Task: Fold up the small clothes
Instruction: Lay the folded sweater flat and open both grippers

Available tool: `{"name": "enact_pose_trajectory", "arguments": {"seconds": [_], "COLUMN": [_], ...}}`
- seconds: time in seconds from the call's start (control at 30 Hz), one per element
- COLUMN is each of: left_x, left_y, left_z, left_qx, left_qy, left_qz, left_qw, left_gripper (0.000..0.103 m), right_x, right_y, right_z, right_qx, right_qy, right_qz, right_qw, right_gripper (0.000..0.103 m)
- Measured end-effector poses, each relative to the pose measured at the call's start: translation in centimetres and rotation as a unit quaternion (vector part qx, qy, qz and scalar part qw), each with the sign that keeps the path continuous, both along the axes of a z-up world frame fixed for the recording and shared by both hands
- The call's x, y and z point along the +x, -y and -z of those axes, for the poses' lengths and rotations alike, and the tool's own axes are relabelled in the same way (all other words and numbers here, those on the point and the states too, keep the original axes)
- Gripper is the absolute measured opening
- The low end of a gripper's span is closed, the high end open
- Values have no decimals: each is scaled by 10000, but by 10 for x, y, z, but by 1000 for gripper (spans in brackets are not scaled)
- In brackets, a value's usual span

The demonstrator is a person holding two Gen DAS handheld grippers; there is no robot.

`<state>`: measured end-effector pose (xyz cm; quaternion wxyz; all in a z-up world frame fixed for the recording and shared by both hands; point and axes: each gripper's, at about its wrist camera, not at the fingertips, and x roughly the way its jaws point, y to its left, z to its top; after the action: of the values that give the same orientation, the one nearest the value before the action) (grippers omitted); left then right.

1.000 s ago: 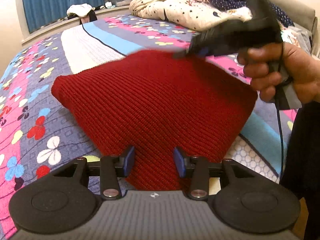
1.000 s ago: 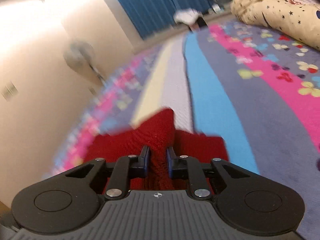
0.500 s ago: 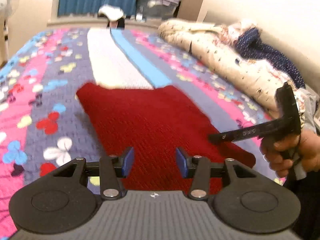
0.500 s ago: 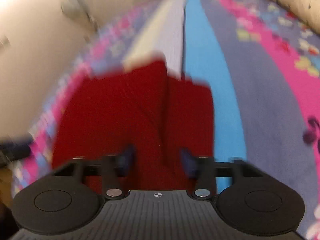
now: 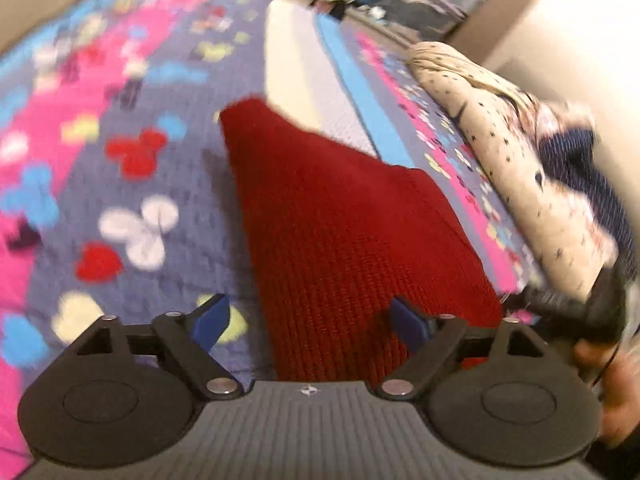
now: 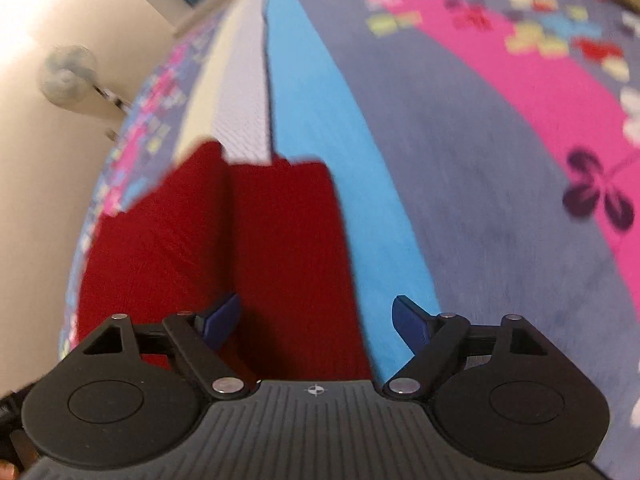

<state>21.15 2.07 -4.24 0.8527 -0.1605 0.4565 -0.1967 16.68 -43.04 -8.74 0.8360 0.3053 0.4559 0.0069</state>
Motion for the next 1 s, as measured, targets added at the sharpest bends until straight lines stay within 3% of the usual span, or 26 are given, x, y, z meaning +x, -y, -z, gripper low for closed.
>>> {"name": "enact_pose_trajectory", "arguments": {"seconds": [0.1, 0.3, 0.37, 0.43, 0.47, 0.53, 0.63, 0.73, 0.83, 0.9, 0.93, 1.0], "left_x": [17, 42, 47, 48, 48, 44, 41, 33, 26, 30, 34, 40], "left_y": [-5, -3, 0, 4, 7, 12, 9, 0, -26, -41, -47, -55], "left_z": [14, 39, 46, 48, 47, 40, 21, -13, -38, -40, -36, -29], "left_qx": [-398, -977, -1106, -1149, -1086, -862, -732, -355, -118, 121, 273, 602], "left_qy": [-379, -713, -756, -664, -568, -352, -70, 510, 870, 838, 685, 373], "left_qz": [-187, -172, -145, -106, -71, -23, 14, 16, -56, -113, -186, -455], "left_qw": [9983, 9925, 9909, 9911, 9924, 9956, 9973, 9981, 9961, 9963, 9971, 9964], "left_gripper": [102, 103, 103, 96, 96, 81, 61, 59, 59, 63, 69, 69], "right_x": [5, 8, 14, 15, 15, 14, 14, 15, 19, 24, 28, 35], "right_y": [-1, -5, -6, -7, -8, -15, -21, -30, -57, -75, -80, -87], "right_z": [6, 9, 9, 8, 5, -2, -8, -14, -22, -24, -24, -21], "right_qx": [74, 145, 268, 572, 569, 400, 366, 611, 673, 647, 611, 438], "right_qy": [-67, 5, 86, 210, 271, 474, 727, 1041, 1375, 1398, 1308, 1042], "right_qz": [17, -97, -186, -262, -309, -449, -484, -534, -1047, -1353, -1417, -1339], "right_qw": [9999, 9998, 9994, 9978, 9975, 9971, 9955, 9913, 9827, 9788, 9793, 9845], "right_gripper": [90, 87, 72, 47, 42, 19, 14, 13, 13, 13, 16, 20]}}
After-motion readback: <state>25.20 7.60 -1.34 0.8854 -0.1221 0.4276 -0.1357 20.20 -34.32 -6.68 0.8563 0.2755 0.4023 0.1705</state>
